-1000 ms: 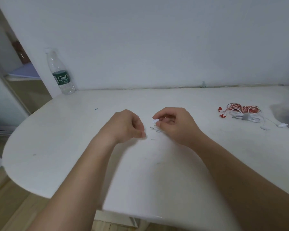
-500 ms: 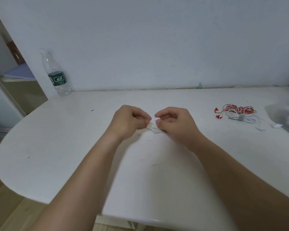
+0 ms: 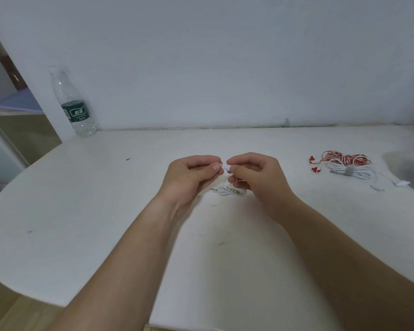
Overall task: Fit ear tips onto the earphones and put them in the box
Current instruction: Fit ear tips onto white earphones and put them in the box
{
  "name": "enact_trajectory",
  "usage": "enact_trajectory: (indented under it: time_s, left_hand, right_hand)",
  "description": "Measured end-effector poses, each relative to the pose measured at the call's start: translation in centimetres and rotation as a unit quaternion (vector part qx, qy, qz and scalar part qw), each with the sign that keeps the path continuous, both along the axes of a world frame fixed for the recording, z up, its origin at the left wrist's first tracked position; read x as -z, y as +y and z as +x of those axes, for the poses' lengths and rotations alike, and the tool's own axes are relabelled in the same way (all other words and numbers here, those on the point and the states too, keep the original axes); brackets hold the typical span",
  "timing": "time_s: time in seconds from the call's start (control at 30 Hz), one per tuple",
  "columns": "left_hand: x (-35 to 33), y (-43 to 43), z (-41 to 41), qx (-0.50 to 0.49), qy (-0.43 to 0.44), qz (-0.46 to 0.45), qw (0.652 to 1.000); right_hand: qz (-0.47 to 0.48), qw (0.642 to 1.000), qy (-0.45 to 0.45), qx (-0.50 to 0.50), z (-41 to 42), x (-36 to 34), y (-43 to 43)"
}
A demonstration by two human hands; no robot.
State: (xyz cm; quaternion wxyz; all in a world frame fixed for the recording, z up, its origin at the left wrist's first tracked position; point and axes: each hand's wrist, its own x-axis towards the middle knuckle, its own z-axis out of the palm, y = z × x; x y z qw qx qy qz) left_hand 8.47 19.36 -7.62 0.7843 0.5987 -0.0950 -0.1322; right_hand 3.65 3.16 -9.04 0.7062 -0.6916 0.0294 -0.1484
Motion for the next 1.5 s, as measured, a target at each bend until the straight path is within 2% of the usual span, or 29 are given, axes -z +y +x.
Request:
enact_trajectory:
  time_s: [0.1,0.67,1.2,1.5]
  left_hand:
    - [0.03,0.0,0.03,0.014,0.01,-0.021,1.0]
    - [-0.02,0.07,-0.27,0.024,0.024,-0.019,0.999]
    - [0.03,0.31,-0.15,0.03,0.007,0.013,0.999]
    - [0.22,0.44,-0.01,0.059,0.005,0.019,0.998]
  right_hand:
    - [0.003,1.0,-0.003,0.0,-0.11,-0.12,-0.01]
    - [-0.006,1.0,-0.011,-0.009,-0.39,-0.41,-0.08]
    - [0.002,1.0,0.0,0.0,-0.37,-0.36,-0.34]
    - [-0.018,0.999,-0.002,-0.036,-0.54,-0.53,-0.69]
